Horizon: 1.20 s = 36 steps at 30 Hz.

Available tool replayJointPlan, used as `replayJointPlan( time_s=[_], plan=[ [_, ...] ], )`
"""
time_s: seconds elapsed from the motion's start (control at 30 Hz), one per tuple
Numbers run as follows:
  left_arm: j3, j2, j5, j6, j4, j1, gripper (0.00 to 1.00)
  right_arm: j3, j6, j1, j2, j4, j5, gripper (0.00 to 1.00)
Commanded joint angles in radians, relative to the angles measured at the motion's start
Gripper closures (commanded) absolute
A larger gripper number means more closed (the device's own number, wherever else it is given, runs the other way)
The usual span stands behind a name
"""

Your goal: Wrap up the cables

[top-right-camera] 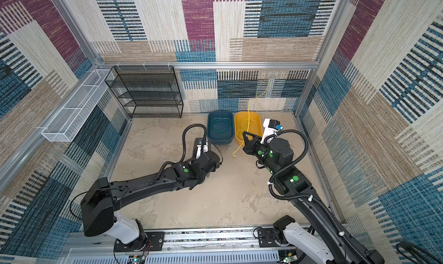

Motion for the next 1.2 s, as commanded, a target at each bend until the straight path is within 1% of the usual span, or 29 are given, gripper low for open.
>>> replayJointPlan(
  time_s=[0.0,0.4,0.53,0.6,0.67,0.77,0.8,0.9,0.93,1.0,1.1,1.17],
  plan=[
    [-0.001,-0.007,0.021,-0.017,-0.02,0.0,0.89,0.001,0.005,0.0,0.001,0.036,-0.003,1.0],
    [0.018,-0.025,0.034,0.029,-0.014,-0.003,0.78,-0.007,0.005,0.0,0.0,0.041,-0.002,1.0],
    [0.026,-0.045,0.042,0.06,-0.011,-0.005,0.71,-0.009,0.005,0.0,0.002,0.046,-0.008,1.0],
    [0.037,-0.07,0.057,0.085,-0.009,-0.006,0.68,-0.011,0.008,0.0,0.007,0.049,-0.013,1.0],
    [0.046,-0.112,0.09,0.14,0.012,-0.007,0.64,-0.013,0.01,0.0,0.013,0.056,-0.02,1.0],
    [0.061,-0.188,0.105,0.218,0.001,-0.008,0.6,-0.018,0.025,0.0,0.036,0.087,-0.067,1.0],
    [0.052,-0.219,0.108,0.24,-0.008,-0.007,0.55,-0.02,0.037,0.0,0.05,0.106,-0.096,1.0],
    [0.0,-0.308,0.109,0.282,-0.043,-0.004,0.51,-0.038,0.083,0.002,0.105,0.178,-0.195,1.0],
    [-0.031,-0.34,0.103,0.282,-0.053,-0.002,0.46,-0.039,0.097,0.002,0.121,0.202,-0.219,1.0],
    [-0.109,-0.407,0.11,0.268,-0.062,0.011,0.43,-0.041,0.136,0.009,0.15,0.267,-0.267,1.0],
    [-0.265,-0.513,0.192,0.229,-0.02,0.05,0.4,-0.01,0.163,0.038,0.211,0.333,-0.32,1.0],
    [-0.36,-0.57,0.271,0.243,0.04,0.066,0.37,0.015,0.183,0.06,0.258,0.371,-0.348,1.0]
  ],
)
